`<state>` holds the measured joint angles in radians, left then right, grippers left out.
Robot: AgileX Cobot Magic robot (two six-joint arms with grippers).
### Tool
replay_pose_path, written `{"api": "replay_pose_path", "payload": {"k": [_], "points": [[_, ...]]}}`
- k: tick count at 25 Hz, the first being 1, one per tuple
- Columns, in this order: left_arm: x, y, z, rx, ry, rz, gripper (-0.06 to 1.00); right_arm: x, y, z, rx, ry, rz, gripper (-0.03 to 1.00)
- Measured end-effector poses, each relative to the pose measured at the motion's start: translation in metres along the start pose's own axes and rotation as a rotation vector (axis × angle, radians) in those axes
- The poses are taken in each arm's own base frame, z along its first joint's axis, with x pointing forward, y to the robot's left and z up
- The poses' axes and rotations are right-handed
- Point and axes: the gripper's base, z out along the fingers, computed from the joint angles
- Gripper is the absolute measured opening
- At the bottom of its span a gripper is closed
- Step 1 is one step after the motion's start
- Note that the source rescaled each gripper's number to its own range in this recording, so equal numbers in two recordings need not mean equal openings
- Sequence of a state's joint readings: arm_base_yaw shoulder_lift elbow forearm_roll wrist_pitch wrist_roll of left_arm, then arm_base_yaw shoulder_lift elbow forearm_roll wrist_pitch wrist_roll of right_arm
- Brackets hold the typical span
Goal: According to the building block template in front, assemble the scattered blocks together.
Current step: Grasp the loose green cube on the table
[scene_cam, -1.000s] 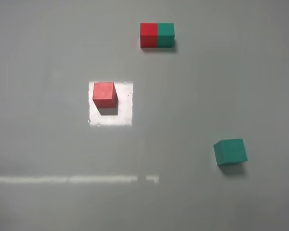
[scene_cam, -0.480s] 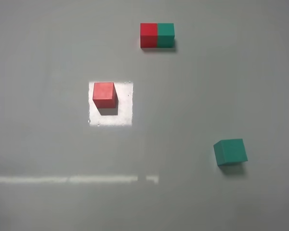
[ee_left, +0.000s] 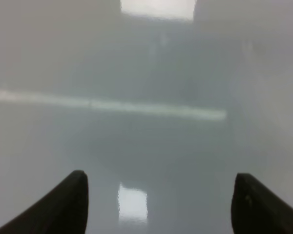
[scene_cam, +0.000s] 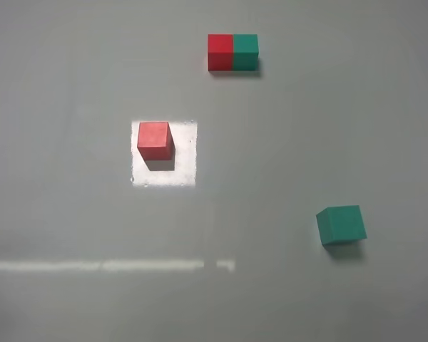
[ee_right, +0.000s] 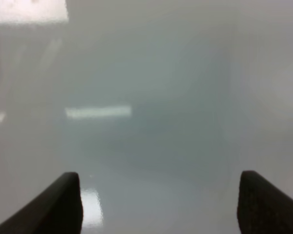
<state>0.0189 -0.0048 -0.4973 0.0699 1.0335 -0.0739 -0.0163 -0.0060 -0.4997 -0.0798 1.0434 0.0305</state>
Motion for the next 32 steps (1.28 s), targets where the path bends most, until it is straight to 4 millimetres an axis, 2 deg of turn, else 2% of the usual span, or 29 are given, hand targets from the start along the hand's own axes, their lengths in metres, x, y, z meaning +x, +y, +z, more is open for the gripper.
{"api": "replay_pose_path", "payload": {"k": [5,32], "points": [[0.0002,-0.0004,-0.0003,-0.051,0.000,-0.029,0.53,0.0000,0.0000,0.0000,0.000,0.000,0.000,0.69],[0.0004,-0.0004,-0.0003,-0.053,0.002,-0.031,0.53,0.0000,0.0000,0.0000,0.000,0.000,0.000,0.69]]}}
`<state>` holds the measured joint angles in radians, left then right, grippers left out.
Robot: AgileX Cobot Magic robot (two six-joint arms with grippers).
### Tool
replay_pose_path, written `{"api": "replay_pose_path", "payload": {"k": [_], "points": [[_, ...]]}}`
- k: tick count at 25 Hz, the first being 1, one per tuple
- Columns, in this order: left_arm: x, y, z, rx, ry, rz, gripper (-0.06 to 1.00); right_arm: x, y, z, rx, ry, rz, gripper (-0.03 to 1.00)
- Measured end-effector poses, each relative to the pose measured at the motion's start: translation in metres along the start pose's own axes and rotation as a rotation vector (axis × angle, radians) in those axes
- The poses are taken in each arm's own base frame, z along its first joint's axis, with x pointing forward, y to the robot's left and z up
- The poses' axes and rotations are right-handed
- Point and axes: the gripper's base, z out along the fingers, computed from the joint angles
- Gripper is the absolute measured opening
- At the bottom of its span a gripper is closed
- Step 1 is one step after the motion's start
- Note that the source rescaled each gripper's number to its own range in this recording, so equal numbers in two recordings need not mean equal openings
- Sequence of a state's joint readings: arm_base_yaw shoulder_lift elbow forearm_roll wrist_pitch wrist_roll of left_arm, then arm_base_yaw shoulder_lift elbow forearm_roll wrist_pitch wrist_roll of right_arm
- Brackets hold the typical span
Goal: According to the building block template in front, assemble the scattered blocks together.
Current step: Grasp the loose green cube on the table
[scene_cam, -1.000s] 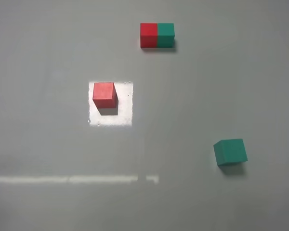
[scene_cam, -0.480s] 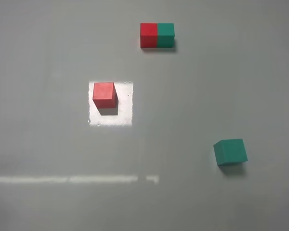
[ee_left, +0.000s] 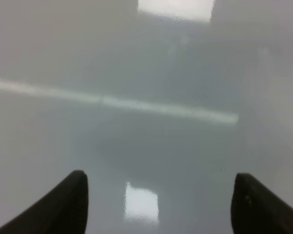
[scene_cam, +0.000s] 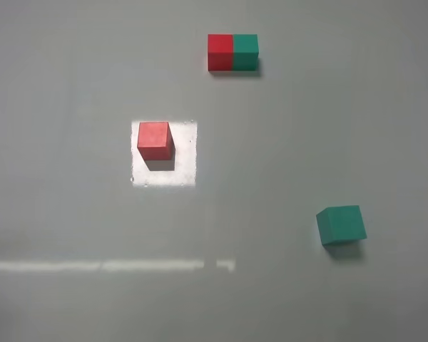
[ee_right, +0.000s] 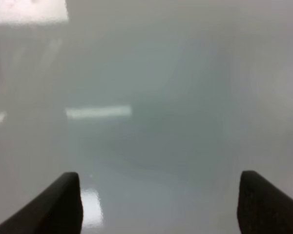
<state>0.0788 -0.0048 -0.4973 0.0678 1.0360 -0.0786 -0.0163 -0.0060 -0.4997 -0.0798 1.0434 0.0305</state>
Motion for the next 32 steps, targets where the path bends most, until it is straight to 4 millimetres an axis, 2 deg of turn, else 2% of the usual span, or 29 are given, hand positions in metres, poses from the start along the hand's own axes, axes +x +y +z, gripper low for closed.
{"api": "replay_pose_path", "payload": {"k": [5,9,15,18,22,32], "points": [[0.000,0.000,0.000,0.000,0.000,-0.001,0.53,-0.005,0.000,-0.006,0.000,-0.025,0.002,0.69],[0.000,0.000,0.000,0.000,0.000,-0.001,0.53,-0.034,-0.001,-0.014,-0.001,-0.019,-0.015,0.69],[0.000,0.000,0.000,0.000,0.000,-0.001,0.53,-0.084,0.009,0.001,-0.116,0.077,-0.108,0.69],[0.000,0.000,0.000,0.000,0.000,-0.001,0.53,-0.100,0.018,0.011,-0.221,0.099,-0.217,0.69],[0.000,0.000,0.000,0.000,0.000,-0.001,0.53,-0.107,0.025,0.019,-0.312,0.088,-0.448,0.69],[0.000,0.000,0.000,0.000,0.000,-0.001,0.53,-0.112,0.037,0.018,-0.441,-0.082,-0.895,0.69]]}}
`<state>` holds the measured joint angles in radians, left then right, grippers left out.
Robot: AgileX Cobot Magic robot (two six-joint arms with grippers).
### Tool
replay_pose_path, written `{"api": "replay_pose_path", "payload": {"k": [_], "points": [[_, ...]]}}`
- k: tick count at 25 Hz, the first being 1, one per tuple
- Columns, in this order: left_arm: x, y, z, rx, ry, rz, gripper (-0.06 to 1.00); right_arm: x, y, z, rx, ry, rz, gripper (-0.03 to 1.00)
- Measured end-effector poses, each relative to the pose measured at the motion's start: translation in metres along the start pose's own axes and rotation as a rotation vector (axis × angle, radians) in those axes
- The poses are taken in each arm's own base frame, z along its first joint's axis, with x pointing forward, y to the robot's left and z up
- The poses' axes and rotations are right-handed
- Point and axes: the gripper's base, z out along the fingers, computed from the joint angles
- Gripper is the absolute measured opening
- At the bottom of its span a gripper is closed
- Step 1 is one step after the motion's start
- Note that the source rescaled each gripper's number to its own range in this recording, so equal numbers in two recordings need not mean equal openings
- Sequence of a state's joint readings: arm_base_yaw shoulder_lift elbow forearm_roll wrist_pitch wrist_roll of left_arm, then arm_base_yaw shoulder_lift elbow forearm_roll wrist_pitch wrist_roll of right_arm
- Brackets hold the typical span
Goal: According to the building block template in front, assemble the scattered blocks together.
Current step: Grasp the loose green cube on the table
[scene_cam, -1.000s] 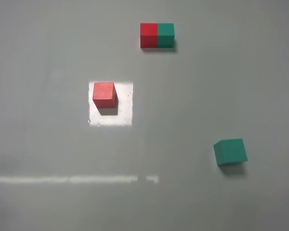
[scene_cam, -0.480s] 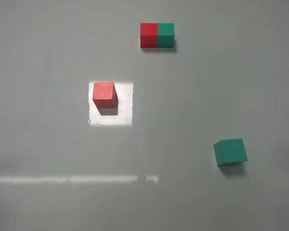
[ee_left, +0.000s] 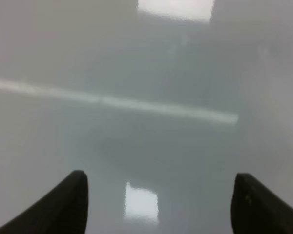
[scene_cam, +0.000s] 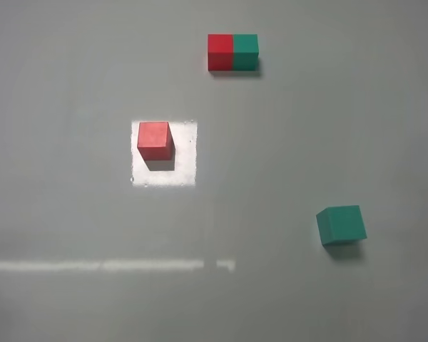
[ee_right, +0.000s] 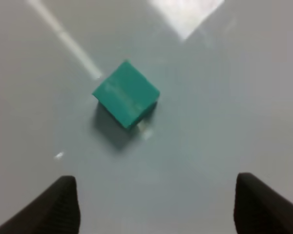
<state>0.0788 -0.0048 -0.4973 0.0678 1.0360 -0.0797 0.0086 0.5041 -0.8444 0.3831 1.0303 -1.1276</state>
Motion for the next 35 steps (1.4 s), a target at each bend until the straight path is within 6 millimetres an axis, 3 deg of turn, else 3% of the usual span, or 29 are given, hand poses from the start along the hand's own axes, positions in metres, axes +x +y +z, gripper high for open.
{"api": "replay_pose_path", "payload": {"k": [4,15,19,27,28,32,35], "points": [[0.000,0.000,0.000,0.000,0.000,0.000,0.53,-0.004,-0.006,0.011,-0.042,-0.019,-0.116,0.69],[0.000,0.000,0.000,0.000,0.000,0.000,0.53,-0.019,-0.034,0.056,-0.187,-0.023,-0.234,0.69],[0.000,0.000,0.000,0.000,0.000,0.000,0.53,-0.032,-0.034,0.064,-0.240,-0.030,-0.321,0.69],[0.000,0.000,0.000,0.000,0.000,0.000,0.53,-0.037,-0.024,0.088,-0.322,0.047,-0.457,0.69],[0.000,0.000,0.000,0.000,0.000,0.000,0.53,-0.039,-0.023,0.092,-0.322,0.050,-0.473,0.71],[0.000,0.000,0.000,0.000,0.000,0.000,0.53,-0.046,-0.019,0.108,-0.286,0.088,-0.516,0.93],[0.000,0.000,0.000,0.000,0.000,-0.001,0.53,-0.050,-0.016,0.114,-0.282,0.082,-0.520,0.98]]}}
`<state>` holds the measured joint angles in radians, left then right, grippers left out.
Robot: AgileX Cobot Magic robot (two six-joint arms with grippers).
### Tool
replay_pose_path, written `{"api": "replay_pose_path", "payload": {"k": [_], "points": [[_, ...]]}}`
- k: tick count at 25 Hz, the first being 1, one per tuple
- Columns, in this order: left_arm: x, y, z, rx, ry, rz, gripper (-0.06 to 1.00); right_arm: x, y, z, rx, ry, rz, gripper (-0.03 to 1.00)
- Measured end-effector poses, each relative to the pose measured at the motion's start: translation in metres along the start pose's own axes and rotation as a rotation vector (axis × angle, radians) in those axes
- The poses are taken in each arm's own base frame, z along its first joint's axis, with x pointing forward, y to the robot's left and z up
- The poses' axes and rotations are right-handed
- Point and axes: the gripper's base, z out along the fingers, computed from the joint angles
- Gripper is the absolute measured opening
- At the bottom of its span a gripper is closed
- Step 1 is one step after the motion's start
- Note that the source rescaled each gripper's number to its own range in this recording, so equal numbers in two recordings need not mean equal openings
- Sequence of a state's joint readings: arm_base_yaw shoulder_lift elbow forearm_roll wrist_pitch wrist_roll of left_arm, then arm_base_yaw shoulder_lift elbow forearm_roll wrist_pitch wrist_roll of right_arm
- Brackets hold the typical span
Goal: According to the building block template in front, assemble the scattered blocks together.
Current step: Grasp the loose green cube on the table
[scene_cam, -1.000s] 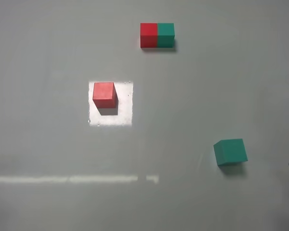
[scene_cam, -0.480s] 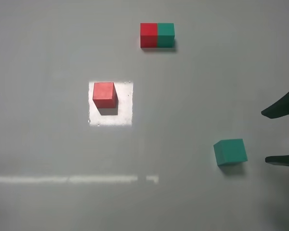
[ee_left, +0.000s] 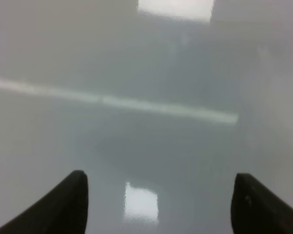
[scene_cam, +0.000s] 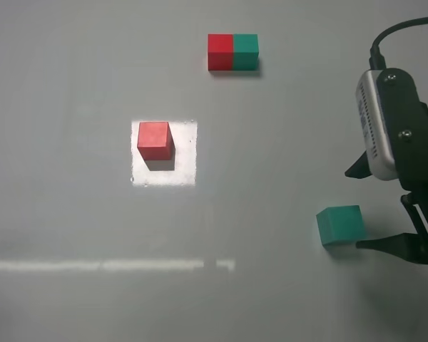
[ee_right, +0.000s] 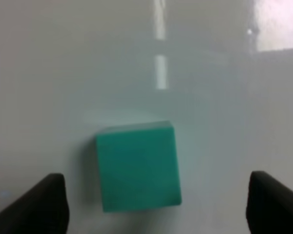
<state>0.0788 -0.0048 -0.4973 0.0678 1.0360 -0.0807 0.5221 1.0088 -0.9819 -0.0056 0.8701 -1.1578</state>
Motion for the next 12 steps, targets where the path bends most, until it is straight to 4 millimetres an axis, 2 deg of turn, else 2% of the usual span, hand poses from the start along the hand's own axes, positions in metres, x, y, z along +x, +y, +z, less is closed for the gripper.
{"api": "replay_pose_path", "payload": {"k": [7,12], "points": [[0.000,0.000,0.000,0.000,0.001,0.000,0.53,0.000,-0.001,0.022,-0.070,0.053,-0.007,0.99],[0.000,0.000,0.000,0.000,0.001,0.000,0.53,0.001,-0.003,0.025,-0.058,0.070,-0.025,1.00]]}}
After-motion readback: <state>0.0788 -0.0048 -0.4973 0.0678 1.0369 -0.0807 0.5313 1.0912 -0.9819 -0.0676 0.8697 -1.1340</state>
